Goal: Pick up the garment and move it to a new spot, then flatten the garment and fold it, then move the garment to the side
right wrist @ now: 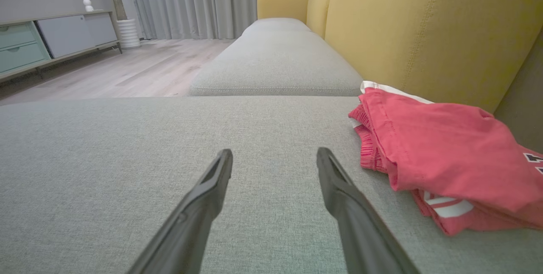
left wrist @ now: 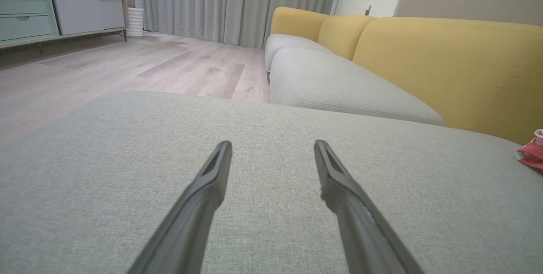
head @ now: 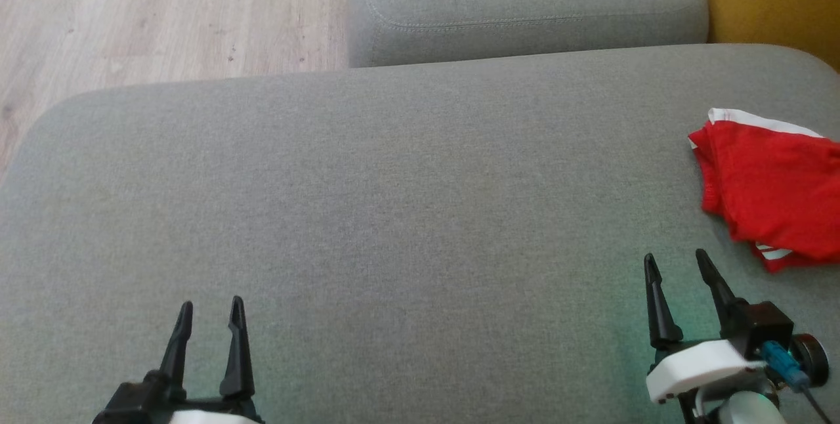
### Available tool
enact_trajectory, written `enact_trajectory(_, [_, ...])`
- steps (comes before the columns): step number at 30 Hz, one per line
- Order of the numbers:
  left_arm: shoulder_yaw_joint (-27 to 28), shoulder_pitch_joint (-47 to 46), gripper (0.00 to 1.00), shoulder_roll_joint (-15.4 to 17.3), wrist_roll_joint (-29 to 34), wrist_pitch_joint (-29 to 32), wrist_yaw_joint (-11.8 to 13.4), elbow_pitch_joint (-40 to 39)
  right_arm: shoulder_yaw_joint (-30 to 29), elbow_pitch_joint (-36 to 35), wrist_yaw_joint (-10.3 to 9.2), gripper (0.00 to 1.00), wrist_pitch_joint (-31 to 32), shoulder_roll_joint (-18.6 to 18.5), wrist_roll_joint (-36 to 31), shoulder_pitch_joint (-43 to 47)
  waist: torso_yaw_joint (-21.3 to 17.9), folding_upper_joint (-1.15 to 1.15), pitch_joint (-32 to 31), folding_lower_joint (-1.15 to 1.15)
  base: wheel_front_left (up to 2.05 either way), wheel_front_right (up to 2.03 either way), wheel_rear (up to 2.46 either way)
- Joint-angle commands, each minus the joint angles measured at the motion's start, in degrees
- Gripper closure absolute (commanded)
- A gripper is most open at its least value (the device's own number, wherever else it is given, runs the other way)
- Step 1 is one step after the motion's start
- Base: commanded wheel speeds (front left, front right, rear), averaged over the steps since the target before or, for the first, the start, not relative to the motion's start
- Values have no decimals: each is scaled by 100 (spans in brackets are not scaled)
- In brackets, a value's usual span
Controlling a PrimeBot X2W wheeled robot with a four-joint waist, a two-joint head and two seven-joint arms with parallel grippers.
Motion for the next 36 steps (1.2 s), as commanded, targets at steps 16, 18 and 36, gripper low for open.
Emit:
enact_trajectory(16, [304, -138, 0, -13, 126, -31, 10, -29, 238, -247, 39, 0, -79, -24, 93, -230, 35, 0, -71, 0, 0, 0, 0])
enact_trajectory(18, [314, -132, 0, -13, 131, -31, 12, -35, 250, -256, 39, 0, -79, -24, 104, -222, 27, 0, -73, 0, 0, 0, 0])
enact_trajectory(36, [174, -41, 100, -21, -444, 160, 0, 390, 85, 158, 1, 100, 169, 5, 717, 15, -26, 0, -66, 0, 0, 0, 0])
